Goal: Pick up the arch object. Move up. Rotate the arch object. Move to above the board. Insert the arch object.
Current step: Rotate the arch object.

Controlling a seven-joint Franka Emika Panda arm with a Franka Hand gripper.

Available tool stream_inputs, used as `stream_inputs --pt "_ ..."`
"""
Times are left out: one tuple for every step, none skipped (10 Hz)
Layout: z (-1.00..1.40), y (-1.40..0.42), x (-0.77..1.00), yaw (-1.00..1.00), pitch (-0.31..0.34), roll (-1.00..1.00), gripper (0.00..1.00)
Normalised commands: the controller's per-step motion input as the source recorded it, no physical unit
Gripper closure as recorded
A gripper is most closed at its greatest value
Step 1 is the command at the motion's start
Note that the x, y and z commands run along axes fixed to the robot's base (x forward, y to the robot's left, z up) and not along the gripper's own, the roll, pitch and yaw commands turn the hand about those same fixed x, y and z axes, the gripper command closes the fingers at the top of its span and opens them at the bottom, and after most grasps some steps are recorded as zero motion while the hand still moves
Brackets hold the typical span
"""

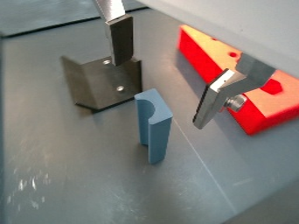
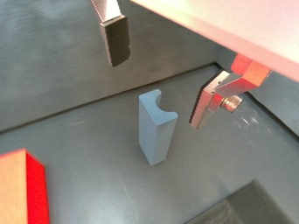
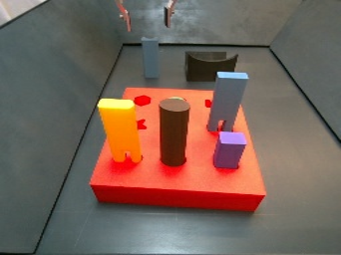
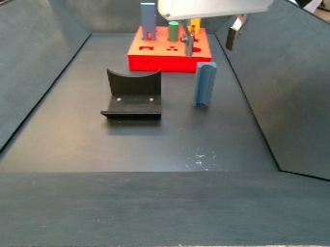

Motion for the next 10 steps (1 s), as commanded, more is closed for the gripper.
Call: stream_inputs --pt "-0.04 0.00 0.04 1.00 0.003 0.00 0.00" --pt "-0.04 0.00 0.04 1.00 0.003 0.00 0.00" --pt "-0.04 0.00 0.04 1.00 0.003 0.00 0.00" --pt "-0.04 0.00 0.04 1.00 0.003 0.00 0.00" --pt "-0.04 0.00 0.04 1.00 0.003 0.00 0.00" --pt "-0.04 0.00 0.04 1.00 0.004 0.00 0.00" --pt "-0.04 0.00 0.04 1.00 0.004 0.00 0.00" --pt "-0.04 0.00 0.04 1.00 0.004 0.00 0.00" --pt "-0.04 0.00 0.04 1.00 0.004 0.00 0.00" --pt "-0.04 0.00 0.04 1.00 0.004 0.00 0.00"
